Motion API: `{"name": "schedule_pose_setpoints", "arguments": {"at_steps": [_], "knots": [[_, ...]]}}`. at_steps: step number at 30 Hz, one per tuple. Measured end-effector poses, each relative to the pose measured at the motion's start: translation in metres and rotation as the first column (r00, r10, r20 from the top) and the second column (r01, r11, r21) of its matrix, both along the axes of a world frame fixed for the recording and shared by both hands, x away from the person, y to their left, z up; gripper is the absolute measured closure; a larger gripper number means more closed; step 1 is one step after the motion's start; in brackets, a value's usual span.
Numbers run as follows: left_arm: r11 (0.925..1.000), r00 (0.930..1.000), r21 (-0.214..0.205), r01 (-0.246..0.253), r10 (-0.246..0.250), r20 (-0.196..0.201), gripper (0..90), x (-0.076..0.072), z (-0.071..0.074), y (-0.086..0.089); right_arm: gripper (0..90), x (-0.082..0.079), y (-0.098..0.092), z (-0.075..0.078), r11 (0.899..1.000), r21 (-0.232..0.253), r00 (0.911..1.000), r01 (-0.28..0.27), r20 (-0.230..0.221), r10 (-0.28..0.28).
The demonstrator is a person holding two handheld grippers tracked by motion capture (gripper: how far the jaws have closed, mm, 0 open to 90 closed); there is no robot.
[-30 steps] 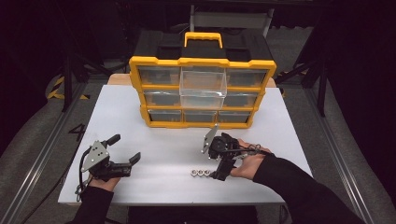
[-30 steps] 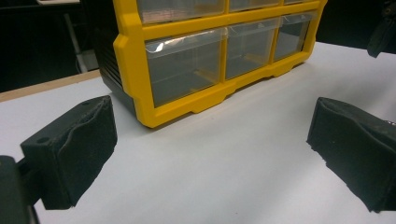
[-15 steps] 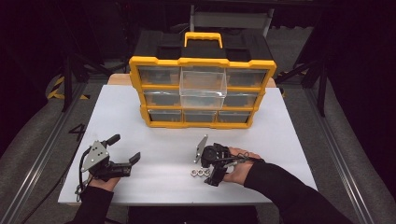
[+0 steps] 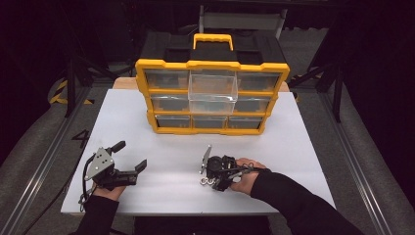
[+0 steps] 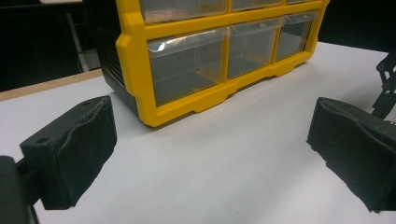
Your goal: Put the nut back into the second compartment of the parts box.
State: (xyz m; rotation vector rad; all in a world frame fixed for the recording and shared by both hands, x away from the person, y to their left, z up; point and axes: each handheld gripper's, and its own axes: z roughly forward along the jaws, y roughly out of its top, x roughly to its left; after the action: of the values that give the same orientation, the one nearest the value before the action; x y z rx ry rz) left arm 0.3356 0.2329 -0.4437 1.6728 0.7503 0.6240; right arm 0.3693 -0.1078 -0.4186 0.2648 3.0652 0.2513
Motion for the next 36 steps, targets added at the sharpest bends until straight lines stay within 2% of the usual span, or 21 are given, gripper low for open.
{"name": "schedule_pose_setpoints", "arguments": {"at_steps": [6,10,12,18,27,30,32,36], "knots": [[1.0,1.0,-0.001,0.001,-0.001,0.0,2.1,0.0,0.0,0.0,66.5,0.003,0.001,-0.002,1.0,-0.025,0.9999,0.01,0.009,-0.01],[1.0,1.0,0.002,-0.002,0.002,-0.001,2.1,0.0,0.0,0.001,67.4,0.003,0.001,-0.002,0.999,-0.018,0.9996,0.028,-0.003,-0.028],[1.0,1.0,0.001,0.0,0.0,-0.001,2.1,0.0,0.0,0.0,69.4,0.002,0.001,-0.001,0.999,-0.033,0.9995,0.03,0.01,-0.029],[1.0,1.0,-0.001,0.0,0.0,0.0,2.1,0.0,0.0,0.0,69.5,0.0,-0.002,0.005,0.999,-0.036,0.9996,0.026,0.007,-0.026],[1.0,1.0,-0.001,-0.002,0.002,0.0,2.2,0.0,0.0,0.0,69.5,-0.003,-0.009,0.039,1.0,-0.018,0.9998,0.016,0.01,-0.016],[1.0,1.0,-0.001,-0.002,0.002,0.0,2.2,0.0,0.0,0.0,69.5,-0.003,-0.01,0.045,1.0,-0.017,0.9998,0.016,0.011,-0.016],[1.0,1.0,0.002,-0.003,0.003,-0.003,2.2,0.0,0.0,0.0,69.5,-0.004,-0.01,0.061,1.0,-0.015,0.9998,0.016,0.013,-0.016],[1.0,1.0,0.0,-0.005,0.005,-0.003,2.1,0.0,0.0,0.0,69.5,-0.002,-0.009,0.083,1.0,-0.018,0.9998,0.003,0.022,-0.002]]}}
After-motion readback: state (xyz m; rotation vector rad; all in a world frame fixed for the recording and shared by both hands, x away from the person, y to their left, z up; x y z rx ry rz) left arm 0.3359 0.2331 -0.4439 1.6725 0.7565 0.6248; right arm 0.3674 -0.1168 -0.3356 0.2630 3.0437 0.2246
